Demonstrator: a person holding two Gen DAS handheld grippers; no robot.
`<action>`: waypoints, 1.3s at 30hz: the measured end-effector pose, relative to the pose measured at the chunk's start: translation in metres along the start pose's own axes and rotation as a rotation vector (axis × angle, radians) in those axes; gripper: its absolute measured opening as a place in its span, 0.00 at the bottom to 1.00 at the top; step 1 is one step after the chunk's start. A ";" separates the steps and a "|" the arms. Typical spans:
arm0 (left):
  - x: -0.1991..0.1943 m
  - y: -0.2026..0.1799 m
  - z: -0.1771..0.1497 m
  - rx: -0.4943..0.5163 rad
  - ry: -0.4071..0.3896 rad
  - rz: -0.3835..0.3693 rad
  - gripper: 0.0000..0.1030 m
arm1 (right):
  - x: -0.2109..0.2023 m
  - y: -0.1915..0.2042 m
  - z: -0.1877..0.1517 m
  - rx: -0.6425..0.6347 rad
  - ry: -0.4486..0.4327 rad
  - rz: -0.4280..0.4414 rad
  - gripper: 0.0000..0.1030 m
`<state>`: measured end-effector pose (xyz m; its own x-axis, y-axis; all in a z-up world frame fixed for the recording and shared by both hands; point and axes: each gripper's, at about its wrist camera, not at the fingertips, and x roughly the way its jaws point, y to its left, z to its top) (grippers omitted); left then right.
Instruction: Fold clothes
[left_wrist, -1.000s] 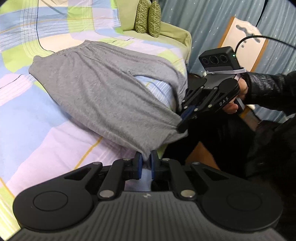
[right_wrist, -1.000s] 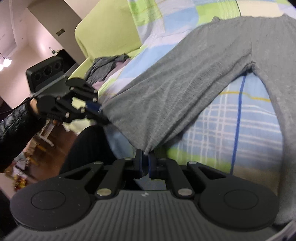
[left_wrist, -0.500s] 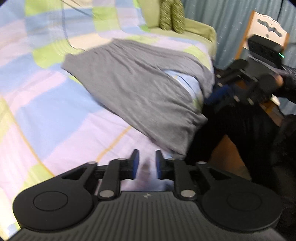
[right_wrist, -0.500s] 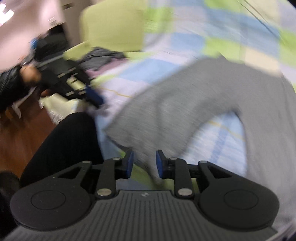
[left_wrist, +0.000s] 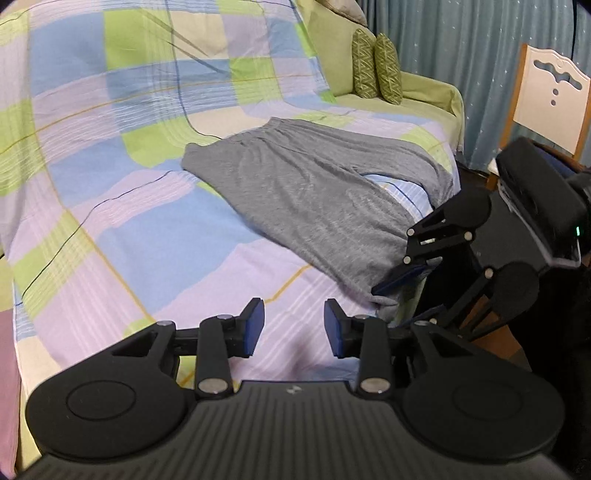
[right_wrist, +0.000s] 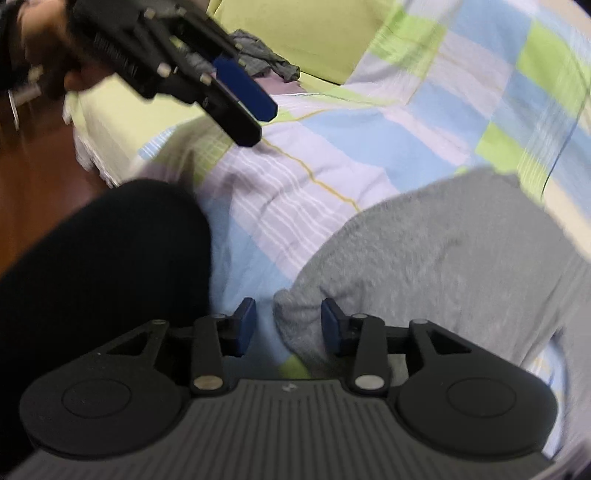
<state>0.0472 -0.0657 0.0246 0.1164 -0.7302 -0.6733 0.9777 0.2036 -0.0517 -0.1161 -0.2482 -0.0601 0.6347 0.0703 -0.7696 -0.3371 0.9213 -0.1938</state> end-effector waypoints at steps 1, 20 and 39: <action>-0.001 0.002 -0.001 -0.003 -0.004 0.002 0.41 | 0.004 0.008 0.001 -0.045 0.008 -0.044 0.34; 0.035 -0.006 0.036 0.231 0.026 0.152 0.55 | -0.051 -0.036 -0.006 0.154 -0.058 0.012 0.01; 0.270 0.125 0.169 0.034 0.142 0.095 0.45 | -0.056 -0.113 -0.023 0.347 -0.146 0.210 0.01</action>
<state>0.2303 -0.3477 -0.0395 0.1852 -0.6083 -0.7718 0.9690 0.2437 0.0405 -0.1294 -0.3650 -0.0089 0.6771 0.3004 -0.6718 -0.2312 0.9535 0.1933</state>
